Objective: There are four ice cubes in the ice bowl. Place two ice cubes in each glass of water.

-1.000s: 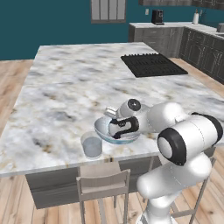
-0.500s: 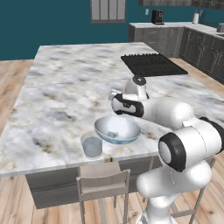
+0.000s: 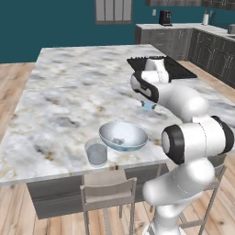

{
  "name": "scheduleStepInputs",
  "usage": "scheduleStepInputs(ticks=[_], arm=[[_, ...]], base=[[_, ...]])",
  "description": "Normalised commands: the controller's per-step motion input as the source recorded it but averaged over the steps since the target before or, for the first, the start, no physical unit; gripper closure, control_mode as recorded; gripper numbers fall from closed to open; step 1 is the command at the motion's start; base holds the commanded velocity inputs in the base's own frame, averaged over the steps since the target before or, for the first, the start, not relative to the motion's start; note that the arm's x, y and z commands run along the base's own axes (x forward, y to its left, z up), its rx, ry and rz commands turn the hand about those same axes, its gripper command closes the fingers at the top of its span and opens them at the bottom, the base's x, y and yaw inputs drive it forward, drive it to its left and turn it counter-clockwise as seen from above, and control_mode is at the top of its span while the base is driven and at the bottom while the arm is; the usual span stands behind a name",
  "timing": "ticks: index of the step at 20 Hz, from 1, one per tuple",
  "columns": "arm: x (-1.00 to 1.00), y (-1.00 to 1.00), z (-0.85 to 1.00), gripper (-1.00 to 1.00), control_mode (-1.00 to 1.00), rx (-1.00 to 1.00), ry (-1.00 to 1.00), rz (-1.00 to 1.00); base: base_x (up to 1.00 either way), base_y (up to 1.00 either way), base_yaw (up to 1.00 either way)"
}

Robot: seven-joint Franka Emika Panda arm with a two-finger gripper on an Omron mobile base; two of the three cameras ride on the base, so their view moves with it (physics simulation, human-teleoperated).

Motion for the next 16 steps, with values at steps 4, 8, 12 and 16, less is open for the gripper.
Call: scheduleStepInputs(ticks=[4, 8, 12, 16], arm=[[-0.57, -1.0, -0.18, 1.0, -1.0, 0.05, -0.08, -0.3], [-0.36, -1.0, -0.24, 1.0, -1.0, 0.12, -0.39, -0.21], [-0.2, -1.0, -0.14, 1.0, -1.0, 0.1, -0.22, -0.11], [-0.01, -1.0, -0.03, 1.0, -1.0, 0.06, 0.0, -0.01]], base=[[0.0, 0.0, 0.0], [0.0, 0.0, 0.0], [0.0, 0.0, 0.0], [0.0, 0.0, 0.0]])
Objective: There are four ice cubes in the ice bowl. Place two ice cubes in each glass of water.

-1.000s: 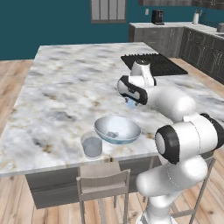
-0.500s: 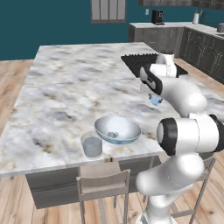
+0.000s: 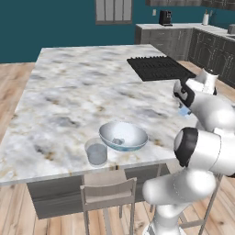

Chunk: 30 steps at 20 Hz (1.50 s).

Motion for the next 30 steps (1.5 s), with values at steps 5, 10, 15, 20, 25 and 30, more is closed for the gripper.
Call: scheduleStepInputs(ticks=[5, 10, 15, 20, 25, 30], arm=[[0.01, -1.0, 0.0, 1.0, -1.0, 0.0, 0.09, 0.0], [0.0, -1.0, -0.04, 1.0, -1.0, -0.02, 0.04, 0.0], [0.03, -0.93, -0.12, 1.0, -1.0, -0.02, 0.0, 0.0], [0.19, -0.58, -0.11, 1.0, -1.0, 0.0, 0.0, 0.04], [0.27, -0.34, -0.26, 1.0, -1.0, 0.0, 0.0, 0.07], [0.4, -0.13, -0.45, 1.0, -1.0, 0.0, 0.01, 0.09]], base=[[0.0, 0.0, 0.0], [0.0, 0.0, 0.0], [0.0, 0.0, 0.0], [0.0, 0.0, 0.0], [0.0, 0.0, 0.0], [0.0, 0.0, 0.0]])
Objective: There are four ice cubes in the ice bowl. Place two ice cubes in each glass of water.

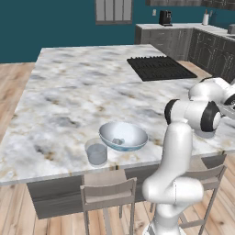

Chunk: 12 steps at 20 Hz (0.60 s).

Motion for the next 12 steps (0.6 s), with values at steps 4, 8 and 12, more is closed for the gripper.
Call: scheduleStepInputs(ticks=[4, 8, 12], arm=[[0.32, -0.02, -0.39, 1.0, -1.0, -0.01, 0.1, 0.06], [0.26, 0.0, -0.1, 1.0, -1.0, -0.03, 0.22, 0.07], [0.26, 0.0, -0.02, 1.0, -1.0, -0.03, 0.21, 0.06]], base=[[0.0, 0.0, 0.0], [0.0, 0.0, 0.0], [0.0, 0.0, 0.0]])
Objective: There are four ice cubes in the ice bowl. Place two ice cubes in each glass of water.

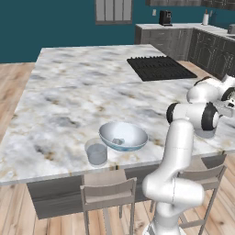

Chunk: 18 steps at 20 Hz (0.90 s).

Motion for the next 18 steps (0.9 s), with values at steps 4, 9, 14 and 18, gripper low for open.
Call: scheduleStepInputs(ticks=[4, 9, 14, 18], arm=[[-0.01, 0.01, 0.0, 1.0, -1.0, -0.01, 0.11, 0.01], [0.0, 0.03, -0.19, 1.0, -1.0, -0.02, 0.04, 0.0], [-0.18, 0.14, -0.31, 1.0, -1.0, 0.0, 0.0, -0.05], [-0.11, 0.26, -0.09, 1.0, -1.0, 0.0, 0.0, -0.07]], base=[[0.0, 0.0, 0.0], [0.0, 0.0, 0.0], [0.0, 0.0, 0.0], [0.0, 0.0, 0.0]])
